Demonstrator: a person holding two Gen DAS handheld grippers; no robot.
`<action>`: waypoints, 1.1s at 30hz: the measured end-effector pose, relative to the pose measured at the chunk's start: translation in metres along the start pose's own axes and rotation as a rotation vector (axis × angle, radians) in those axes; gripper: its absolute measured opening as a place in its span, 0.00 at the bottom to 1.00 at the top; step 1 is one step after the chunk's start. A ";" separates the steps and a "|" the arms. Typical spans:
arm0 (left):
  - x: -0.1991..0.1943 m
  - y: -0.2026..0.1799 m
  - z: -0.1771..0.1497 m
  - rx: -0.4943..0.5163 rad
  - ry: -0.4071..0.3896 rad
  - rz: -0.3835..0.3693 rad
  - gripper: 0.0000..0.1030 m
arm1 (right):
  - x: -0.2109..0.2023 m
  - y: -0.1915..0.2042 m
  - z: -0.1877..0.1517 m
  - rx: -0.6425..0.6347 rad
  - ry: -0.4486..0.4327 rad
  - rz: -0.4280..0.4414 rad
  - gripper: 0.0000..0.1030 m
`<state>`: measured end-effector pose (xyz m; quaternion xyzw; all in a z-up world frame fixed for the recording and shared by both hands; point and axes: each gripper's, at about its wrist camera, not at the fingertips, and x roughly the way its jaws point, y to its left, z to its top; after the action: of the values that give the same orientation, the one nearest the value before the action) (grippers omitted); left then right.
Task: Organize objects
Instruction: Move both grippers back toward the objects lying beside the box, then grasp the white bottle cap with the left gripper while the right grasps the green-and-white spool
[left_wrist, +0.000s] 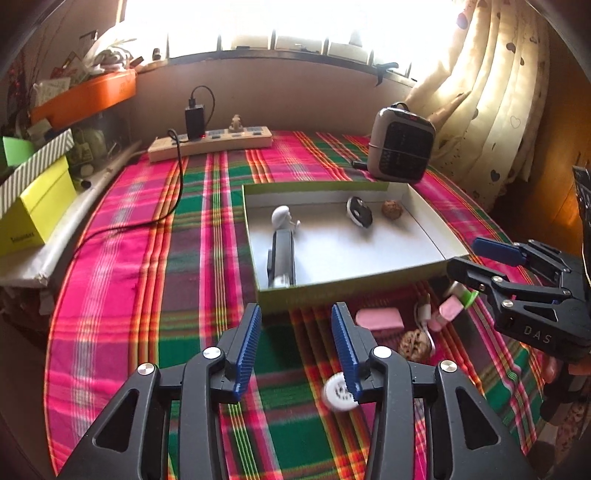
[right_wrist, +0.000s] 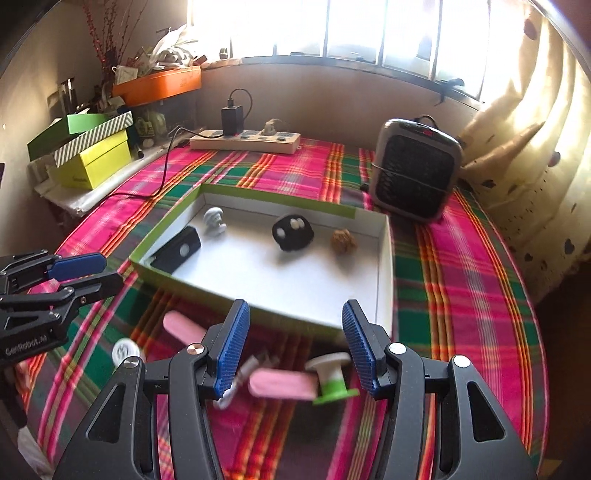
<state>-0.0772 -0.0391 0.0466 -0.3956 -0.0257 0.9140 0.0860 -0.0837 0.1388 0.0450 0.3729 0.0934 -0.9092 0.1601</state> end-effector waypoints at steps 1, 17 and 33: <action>-0.001 0.000 -0.002 -0.004 0.001 -0.009 0.39 | -0.002 -0.001 -0.004 0.004 0.001 -0.003 0.52; 0.003 -0.020 -0.033 0.014 0.068 -0.080 0.43 | -0.009 -0.034 -0.053 0.030 0.015 0.009 0.53; 0.020 -0.024 -0.040 -0.019 0.127 -0.004 0.43 | 0.019 -0.054 -0.047 0.018 0.062 0.045 0.53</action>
<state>-0.0587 -0.0123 0.0078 -0.4536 -0.0296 0.8866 0.0856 -0.0854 0.1989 0.0012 0.4043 0.0816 -0.8942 0.1743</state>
